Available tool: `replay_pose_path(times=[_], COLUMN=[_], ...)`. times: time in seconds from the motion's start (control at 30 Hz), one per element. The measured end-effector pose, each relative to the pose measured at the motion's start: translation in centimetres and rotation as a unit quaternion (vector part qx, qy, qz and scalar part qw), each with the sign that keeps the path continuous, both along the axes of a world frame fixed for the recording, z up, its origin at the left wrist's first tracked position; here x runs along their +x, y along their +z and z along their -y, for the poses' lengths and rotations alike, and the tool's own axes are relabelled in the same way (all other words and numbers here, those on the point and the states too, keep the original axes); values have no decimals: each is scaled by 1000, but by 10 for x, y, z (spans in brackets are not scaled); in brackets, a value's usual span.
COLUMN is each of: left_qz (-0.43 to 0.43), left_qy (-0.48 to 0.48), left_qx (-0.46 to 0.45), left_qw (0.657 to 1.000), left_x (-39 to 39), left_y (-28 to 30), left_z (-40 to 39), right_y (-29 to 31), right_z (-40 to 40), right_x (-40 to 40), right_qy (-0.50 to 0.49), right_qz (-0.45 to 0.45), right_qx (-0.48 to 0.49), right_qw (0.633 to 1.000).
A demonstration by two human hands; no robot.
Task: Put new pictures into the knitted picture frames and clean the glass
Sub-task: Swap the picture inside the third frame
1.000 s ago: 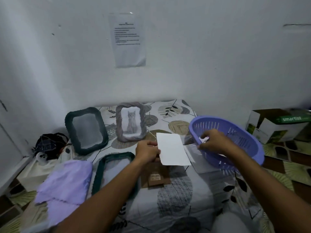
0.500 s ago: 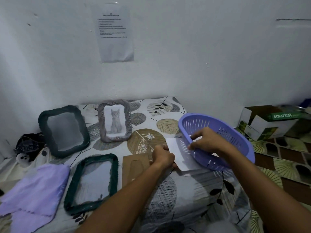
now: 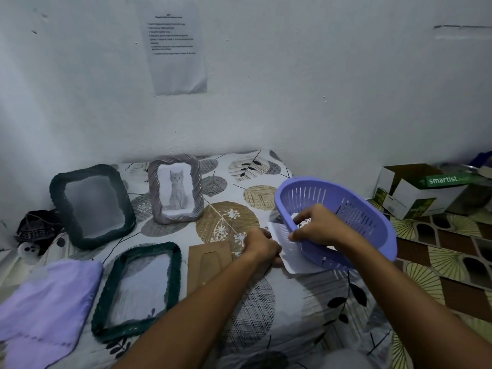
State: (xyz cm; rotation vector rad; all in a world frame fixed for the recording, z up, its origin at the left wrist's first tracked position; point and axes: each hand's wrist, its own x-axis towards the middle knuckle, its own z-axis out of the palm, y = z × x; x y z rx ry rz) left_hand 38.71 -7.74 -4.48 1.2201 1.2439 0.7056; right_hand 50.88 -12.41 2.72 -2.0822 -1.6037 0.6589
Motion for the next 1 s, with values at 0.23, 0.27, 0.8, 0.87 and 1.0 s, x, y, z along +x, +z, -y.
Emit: replay_pose_path(times=[0.23, 0.27, 0.8, 0.87, 1.0], left_qz=[-155, -128, -13, -11, -9], left_qy=[-4, -5, -33, -34, -36], left_qx=[182, 186, 192, 193, 195], left_qw=[971, 974, 981, 981, 980], left_x=[-17, -17, 3, 3, 2], left_y=[9, 15, 16, 17, 19], left_z=[-20, -20, -11, -9, -8], right_y=[-1, -3, -40, -40, -37], right_z=[-4, -10, -36, -37, -38], right_x=[28, 39, 89, 90, 91], right_qy=[-79, -109, -174, -185, -203], right_qz=[-106, -82, 92, 103, 83], right_qx=[45, 61, -153, -134, -120], right_qw=[990, 989, 968, 968, 968])
